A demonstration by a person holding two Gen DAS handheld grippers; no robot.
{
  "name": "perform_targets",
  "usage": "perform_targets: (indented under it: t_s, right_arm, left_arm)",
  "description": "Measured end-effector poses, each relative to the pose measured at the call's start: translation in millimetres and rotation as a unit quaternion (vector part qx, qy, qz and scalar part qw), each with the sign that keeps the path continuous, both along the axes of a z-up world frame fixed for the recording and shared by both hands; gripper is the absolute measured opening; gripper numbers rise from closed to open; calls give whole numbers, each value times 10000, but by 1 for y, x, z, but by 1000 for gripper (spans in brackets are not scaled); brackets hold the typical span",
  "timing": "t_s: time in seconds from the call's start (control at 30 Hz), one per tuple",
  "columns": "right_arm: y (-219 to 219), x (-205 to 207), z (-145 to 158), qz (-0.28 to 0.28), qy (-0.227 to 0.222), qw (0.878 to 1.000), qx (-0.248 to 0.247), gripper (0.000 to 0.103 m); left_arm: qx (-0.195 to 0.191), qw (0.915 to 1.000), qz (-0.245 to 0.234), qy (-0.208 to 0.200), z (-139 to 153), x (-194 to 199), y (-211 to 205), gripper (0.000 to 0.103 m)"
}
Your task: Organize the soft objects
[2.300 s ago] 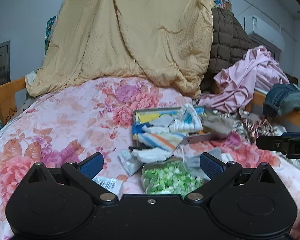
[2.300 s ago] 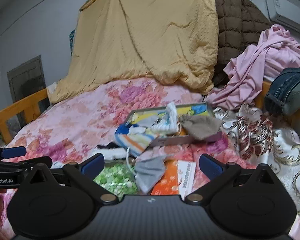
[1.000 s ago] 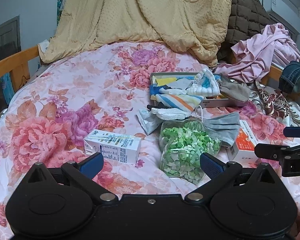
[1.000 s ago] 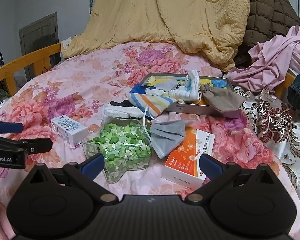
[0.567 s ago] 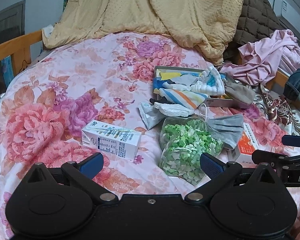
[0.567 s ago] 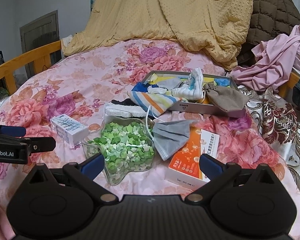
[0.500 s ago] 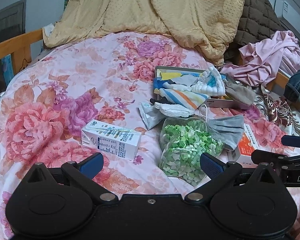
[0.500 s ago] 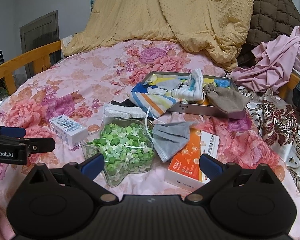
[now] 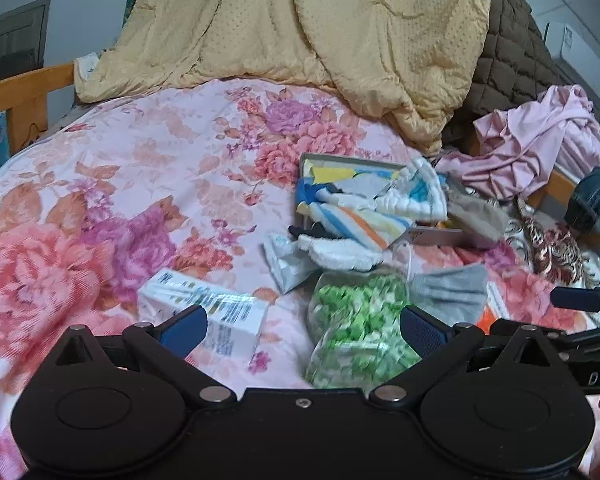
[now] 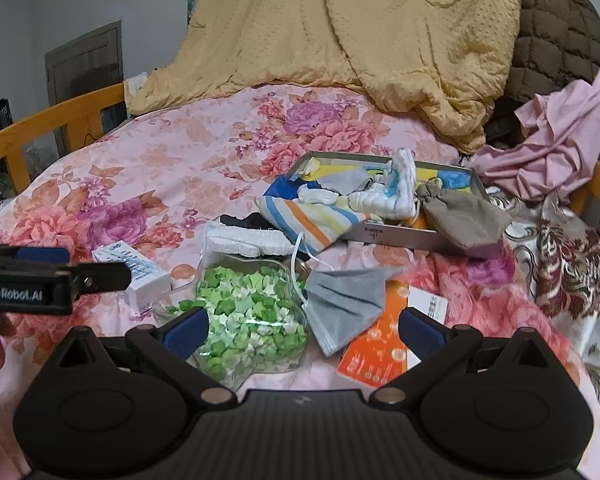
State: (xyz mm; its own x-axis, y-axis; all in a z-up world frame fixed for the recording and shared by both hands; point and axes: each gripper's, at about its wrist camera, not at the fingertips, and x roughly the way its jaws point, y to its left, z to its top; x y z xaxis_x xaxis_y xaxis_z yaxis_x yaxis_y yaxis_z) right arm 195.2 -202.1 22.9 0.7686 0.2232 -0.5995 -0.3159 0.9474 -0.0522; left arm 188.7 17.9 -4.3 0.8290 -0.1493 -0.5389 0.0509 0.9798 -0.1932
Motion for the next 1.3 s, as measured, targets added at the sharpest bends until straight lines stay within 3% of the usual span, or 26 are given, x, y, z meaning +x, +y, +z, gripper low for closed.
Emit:
perform_targets:
  t_s: [0.2, 0.57, 1.0, 1.17, 1.3]
  right_arm:
    - [2, 16, -6, 140, 19, 9996, -231, 103]
    - [-7, 62, -25, 110, -45, 9972, -734, 103]
    - [-7, 101, -40, 160, -97, 9970, -750, 103]
    - [3, 105, -44, 280, -240, 9944, -991, 99]
    - [6, 111, -50, 294, -88, 9934, -1108, 91]
  left_arm:
    - [250, 9989, -279, -296, -6, 28, -7, 102]
    - [-30, 9974, -703, -157, -31, 66, -6, 102]
    - [-1135, 9907, -752, 71, -49, 123, 3, 102]
    - [-1258, 9895, -677, 219, -54, 139, 6, 87]
    - [-1489, 9851, -753, 410, -57, 147, 6, 79]
